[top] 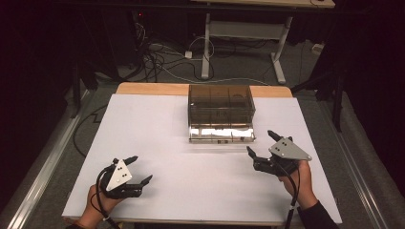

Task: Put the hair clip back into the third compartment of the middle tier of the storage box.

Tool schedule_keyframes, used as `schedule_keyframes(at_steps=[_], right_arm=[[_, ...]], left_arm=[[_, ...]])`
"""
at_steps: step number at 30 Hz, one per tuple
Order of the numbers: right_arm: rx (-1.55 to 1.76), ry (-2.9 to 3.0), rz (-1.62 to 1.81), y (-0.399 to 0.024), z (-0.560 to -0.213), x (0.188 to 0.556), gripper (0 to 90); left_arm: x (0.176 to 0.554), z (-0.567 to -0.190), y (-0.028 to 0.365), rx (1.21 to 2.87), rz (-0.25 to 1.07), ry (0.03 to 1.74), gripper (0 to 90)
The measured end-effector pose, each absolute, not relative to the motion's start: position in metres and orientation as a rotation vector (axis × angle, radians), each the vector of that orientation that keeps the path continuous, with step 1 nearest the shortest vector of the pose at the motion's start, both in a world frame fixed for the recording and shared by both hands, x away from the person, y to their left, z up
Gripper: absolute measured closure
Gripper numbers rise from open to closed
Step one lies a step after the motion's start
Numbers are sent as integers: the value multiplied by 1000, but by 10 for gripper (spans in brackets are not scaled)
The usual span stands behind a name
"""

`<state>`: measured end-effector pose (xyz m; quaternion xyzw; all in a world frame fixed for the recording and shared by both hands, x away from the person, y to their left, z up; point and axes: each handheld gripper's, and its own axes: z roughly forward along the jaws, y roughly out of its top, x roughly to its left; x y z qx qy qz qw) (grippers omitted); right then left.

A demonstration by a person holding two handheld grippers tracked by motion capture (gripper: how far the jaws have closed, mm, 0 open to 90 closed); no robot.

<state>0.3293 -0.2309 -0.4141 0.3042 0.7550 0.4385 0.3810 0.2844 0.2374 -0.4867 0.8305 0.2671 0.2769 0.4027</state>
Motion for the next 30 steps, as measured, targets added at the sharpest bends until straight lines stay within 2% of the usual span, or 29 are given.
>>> schedule_keyframes(at_steps=[30], right_arm=[[746, 1922, 1053, -243, -423, 308, 166]], left_arm=[[284, -487, 234, 2108, 694, 659, 187]])
